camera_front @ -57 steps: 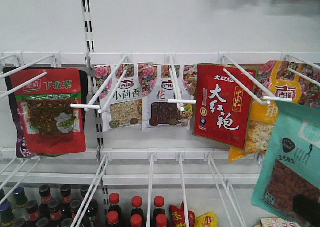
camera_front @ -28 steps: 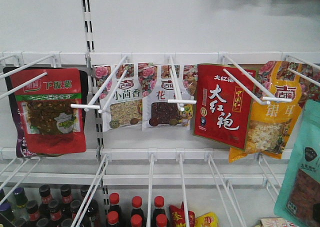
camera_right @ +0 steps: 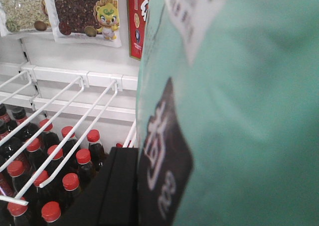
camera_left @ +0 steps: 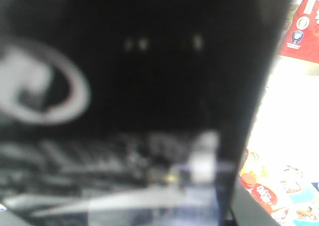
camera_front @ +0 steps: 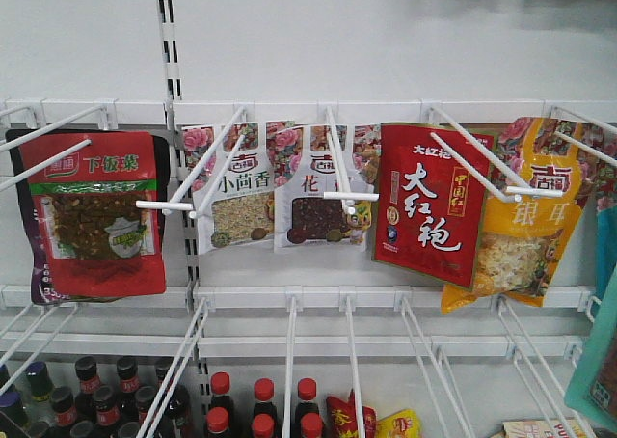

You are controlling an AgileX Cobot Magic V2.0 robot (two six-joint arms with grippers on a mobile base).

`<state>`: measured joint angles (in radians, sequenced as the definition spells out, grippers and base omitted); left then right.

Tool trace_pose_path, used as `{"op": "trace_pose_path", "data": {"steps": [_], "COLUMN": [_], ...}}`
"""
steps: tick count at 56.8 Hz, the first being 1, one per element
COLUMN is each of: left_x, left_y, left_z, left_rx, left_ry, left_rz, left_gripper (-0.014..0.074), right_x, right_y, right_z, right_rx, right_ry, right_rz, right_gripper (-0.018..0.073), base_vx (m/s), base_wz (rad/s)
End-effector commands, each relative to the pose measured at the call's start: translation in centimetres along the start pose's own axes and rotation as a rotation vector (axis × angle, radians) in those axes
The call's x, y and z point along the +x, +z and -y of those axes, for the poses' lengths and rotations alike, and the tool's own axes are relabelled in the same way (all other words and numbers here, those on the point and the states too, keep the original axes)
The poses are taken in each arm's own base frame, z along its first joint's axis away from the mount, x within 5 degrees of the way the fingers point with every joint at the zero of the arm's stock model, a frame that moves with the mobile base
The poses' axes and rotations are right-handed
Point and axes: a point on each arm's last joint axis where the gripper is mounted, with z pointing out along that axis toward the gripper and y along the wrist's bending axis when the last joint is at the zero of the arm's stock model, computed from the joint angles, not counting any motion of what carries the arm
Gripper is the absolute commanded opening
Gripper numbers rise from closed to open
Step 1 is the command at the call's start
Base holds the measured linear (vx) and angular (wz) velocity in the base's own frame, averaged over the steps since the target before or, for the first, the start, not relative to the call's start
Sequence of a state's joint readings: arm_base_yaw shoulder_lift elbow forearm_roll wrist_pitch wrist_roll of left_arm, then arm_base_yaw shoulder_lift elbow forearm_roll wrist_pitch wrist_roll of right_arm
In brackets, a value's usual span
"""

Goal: Pick snacks and fruit into basket
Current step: 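Pull the held goji bag back away from the shelf with the right gripper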

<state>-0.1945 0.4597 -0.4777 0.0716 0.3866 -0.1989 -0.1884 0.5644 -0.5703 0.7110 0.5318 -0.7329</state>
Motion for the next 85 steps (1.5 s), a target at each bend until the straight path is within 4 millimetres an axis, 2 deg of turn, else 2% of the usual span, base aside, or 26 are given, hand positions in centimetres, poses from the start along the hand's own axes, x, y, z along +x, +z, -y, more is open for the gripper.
{"op": "trace_pose_path", "data": {"steps": [1, 19, 26, 36, 63, 68, 78, 85], "left_x": [-2.0, -2.0, -2.0, -2.0, -2.0, -2.0, -2.0, -2.0], "left_y": [-0.5, -0.5, -0.5, -0.5, -0.5, -0.5, -0.5, -0.5], "left_z": [0.3, 0.3, 0.3, 0.3, 0.3, 0.3, 0.3, 0.3], "left_rx": [0.024, 0.024, 0.024, 0.024, 0.024, 0.024, 0.024, 0.023], "left_ry": [0.001, 0.001, 0.001, 0.001, 0.001, 0.001, 0.001, 0.001], "left_rz": [0.139, 0.136, 0.136, 0.136, 0.136, 0.136, 0.136, 0.134], "left_gripper": [-0.0003, -0.0003, -0.0003, -0.0003, -0.0003, -0.0003, -0.0003, -0.0003], "right_x": [-1.5, -1.6, -1.3, -1.1, -0.8, -0.7, -1.0, -1.2], "right_y": [0.0, 0.0, 0.0, -0.1, -0.1, -0.1, 0.1, 0.2], "right_z": [0.5, 1.0, 1.2, 1.4, 1.7, 1.5, 0.6, 0.0], "right_rx": [0.046, 0.089, 0.117, 0.145, 0.177, 0.169, 0.111, 0.070], "right_ry": [0.026, 0.122, 0.088, 0.208, 0.223, 0.188, 0.010, -0.029], "right_rz": [0.081, 0.100, 0.065, 0.051, 0.024, 0.012, 0.027, 0.049], "right_gripper": [-0.0004, -0.0003, -0.0003, -0.0003, -0.0003, -0.0003, -0.0003, -0.0003], "base_vx": [0.00, 0.00, 0.00, 0.00, 0.00, 0.00, 0.00, 0.00], "base_wz": [0.00, 0.00, 0.00, 0.00, 0.00, 0.00, 0.00, 0.00]}}
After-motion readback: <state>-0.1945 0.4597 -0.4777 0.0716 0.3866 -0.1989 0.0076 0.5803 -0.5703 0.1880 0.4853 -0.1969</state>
